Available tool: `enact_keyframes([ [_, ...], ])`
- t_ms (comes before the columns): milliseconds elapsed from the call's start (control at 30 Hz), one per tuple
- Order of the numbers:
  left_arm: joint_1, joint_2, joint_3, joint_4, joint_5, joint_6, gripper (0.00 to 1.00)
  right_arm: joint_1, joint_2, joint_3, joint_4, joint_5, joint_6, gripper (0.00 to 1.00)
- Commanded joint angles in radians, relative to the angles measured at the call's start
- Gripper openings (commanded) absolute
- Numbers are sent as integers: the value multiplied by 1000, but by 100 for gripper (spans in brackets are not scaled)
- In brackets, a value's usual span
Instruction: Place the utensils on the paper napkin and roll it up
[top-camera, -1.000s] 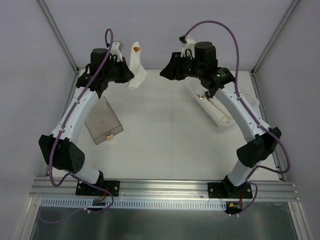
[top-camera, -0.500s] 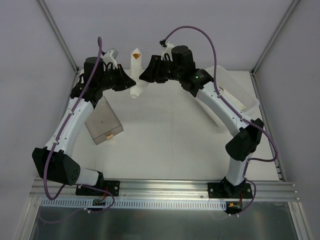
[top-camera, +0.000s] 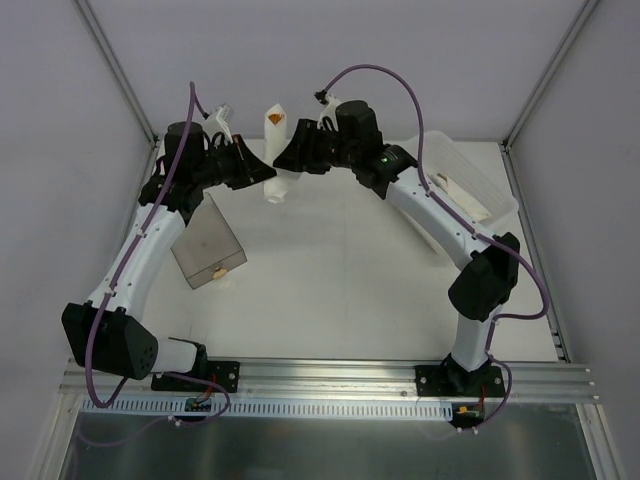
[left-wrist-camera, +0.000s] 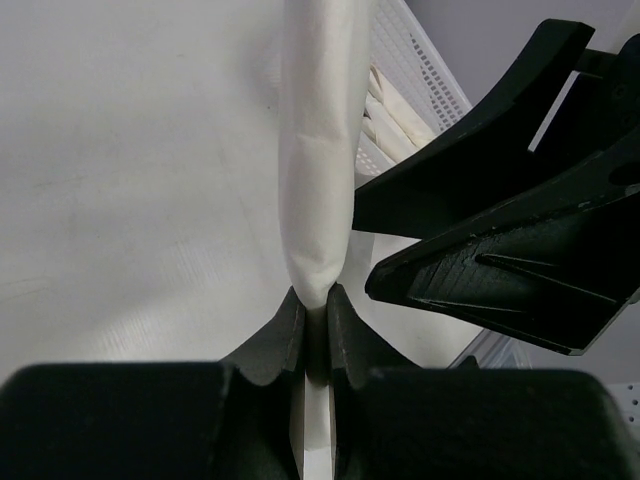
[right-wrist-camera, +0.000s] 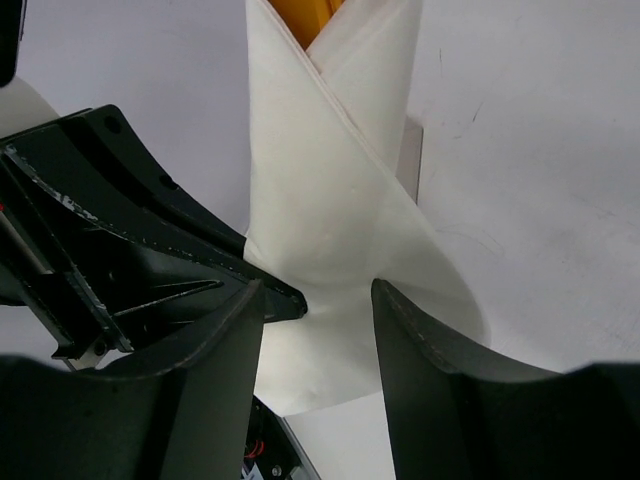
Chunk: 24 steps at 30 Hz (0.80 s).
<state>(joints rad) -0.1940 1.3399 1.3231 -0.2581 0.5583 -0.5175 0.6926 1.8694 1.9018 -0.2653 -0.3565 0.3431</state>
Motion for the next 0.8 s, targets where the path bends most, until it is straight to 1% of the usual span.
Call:
enact_keyframes([
  [0,16,-48,-4,69,52,-38,0,7,-30,-16,44,-7,17,52],
  [300,31,-48,7,83,69,-58,0,7,-62,-73,46,-1,22,56],
  [433,37,-45,8,92,94,-70,0,5,-85,-107,52,-4,28,61],
  [600,38,-44,-16,120,126,-96,0,2,-73,-110,90,-56,54,60],
  [767,38,-54,-44,135,140,-98,0,-5,-55,-110,144,-104,92,56],
])
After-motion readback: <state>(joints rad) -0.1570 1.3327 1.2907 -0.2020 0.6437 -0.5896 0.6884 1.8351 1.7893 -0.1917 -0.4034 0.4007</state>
